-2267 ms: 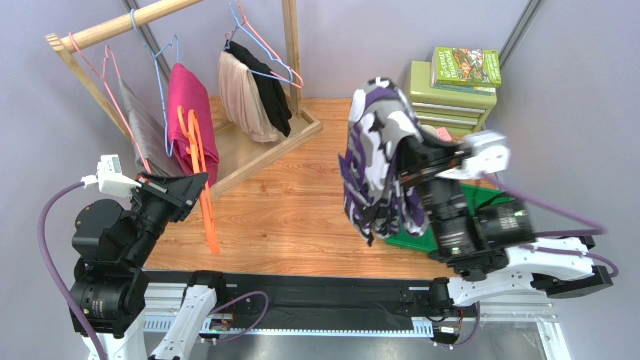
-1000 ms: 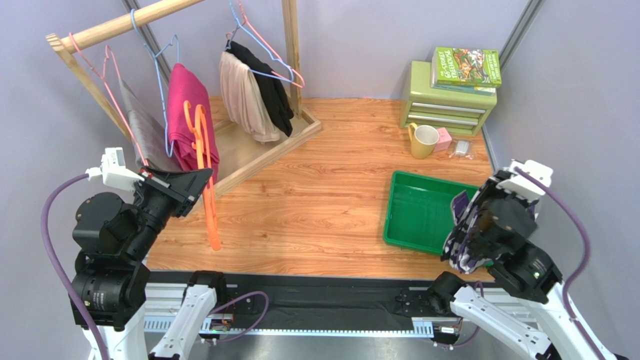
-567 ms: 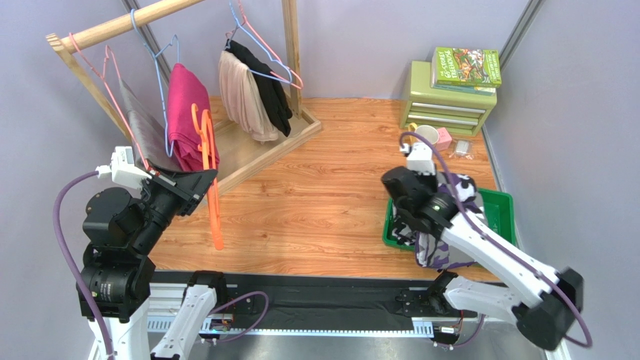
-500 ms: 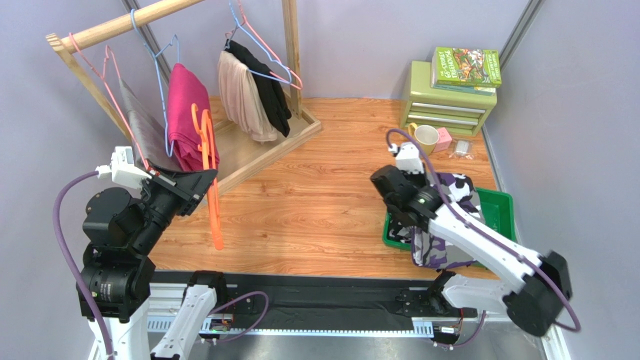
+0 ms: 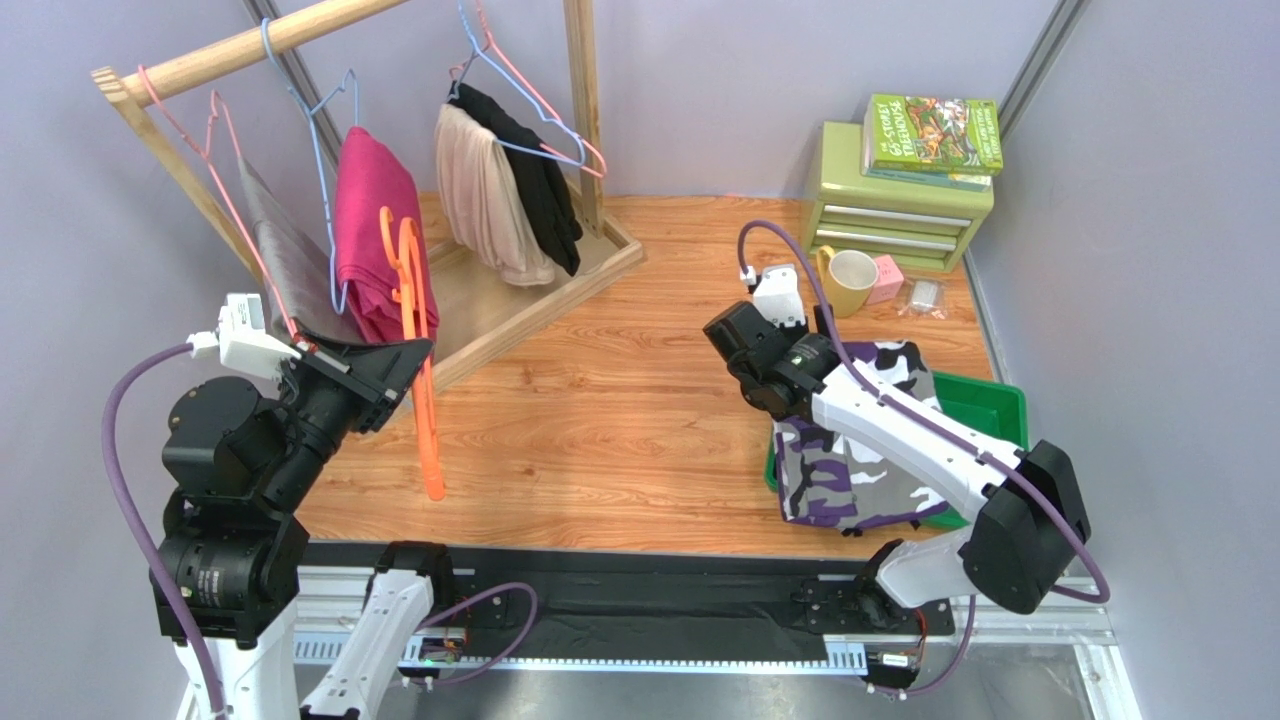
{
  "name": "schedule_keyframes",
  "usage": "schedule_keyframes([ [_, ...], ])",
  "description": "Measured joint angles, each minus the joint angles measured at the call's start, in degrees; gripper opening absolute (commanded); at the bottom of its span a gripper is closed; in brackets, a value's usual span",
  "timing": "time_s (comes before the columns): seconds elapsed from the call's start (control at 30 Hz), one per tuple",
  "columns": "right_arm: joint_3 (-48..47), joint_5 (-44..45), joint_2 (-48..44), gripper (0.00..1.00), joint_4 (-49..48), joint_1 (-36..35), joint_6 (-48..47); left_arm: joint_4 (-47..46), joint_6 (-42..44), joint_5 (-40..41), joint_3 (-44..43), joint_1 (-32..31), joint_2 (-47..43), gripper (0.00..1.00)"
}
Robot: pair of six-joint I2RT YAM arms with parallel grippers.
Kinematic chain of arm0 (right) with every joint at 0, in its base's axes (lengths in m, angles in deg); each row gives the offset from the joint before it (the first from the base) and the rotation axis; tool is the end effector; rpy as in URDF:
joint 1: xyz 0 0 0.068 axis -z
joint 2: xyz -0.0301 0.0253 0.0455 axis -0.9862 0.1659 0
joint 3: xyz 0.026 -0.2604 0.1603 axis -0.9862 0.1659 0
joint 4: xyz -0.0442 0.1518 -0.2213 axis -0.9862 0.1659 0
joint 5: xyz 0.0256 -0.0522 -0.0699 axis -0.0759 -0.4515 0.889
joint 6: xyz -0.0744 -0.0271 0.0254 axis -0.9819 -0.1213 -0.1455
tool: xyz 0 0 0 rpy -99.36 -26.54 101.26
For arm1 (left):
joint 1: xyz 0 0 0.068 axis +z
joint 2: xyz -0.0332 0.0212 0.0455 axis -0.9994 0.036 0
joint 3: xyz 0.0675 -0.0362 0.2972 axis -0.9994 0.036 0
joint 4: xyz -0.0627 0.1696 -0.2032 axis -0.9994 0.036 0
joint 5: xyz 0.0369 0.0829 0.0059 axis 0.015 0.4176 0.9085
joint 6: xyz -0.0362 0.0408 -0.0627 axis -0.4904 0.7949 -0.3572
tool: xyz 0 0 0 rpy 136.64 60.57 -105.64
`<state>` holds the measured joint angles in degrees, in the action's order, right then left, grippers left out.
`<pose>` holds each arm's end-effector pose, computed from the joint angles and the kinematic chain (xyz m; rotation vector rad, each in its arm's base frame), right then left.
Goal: Remove the trousers from the hanger
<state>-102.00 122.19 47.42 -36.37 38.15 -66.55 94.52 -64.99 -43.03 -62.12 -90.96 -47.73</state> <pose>0.2500 0.1513 0.2899 -0.1183 2.2205 -0.5853 0.0540 -0.0176 0.4912 -0.6876 1.6932 -0.9379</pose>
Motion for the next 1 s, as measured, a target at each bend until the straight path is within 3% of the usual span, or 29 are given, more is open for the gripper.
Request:
schedule_keyframes([
  [0.27, -0.90, -2.38, -12.94, 0.92, 7.34, -1.07, 1.53, -0.79, 0.13, 0.09, 0.66, 0.00, 0.00, 0.00],
  [0.43, -4.70, -7.10, -23.15, 0.96, 7.80, -6.23, 1.11, -0.98, 0.11, 0.11, 1.05, 0.00, 0.09, 0.00],
  [0.57, -7.76, -10.43, -25.86, 0.95, 6.88, -10.67, 0.85, -1.36, 0.11, 0.00, 1.05, 0.00, 0.15, 0.00],
  [0.8, -9.97, -24.41, -21.44, 0.94, -5.14, -21.09, -5.03, -1.95, 0.11, -0.13, 1.05, -0.02, 1.16, 0.00],
  [1.0, -26.03, -33.90, -3.96, 0.94, -11.41, -29.90, -9.79, -4.52, 0.44, 0.28, 1.95, -0.02, 1.01, 0.00],
])
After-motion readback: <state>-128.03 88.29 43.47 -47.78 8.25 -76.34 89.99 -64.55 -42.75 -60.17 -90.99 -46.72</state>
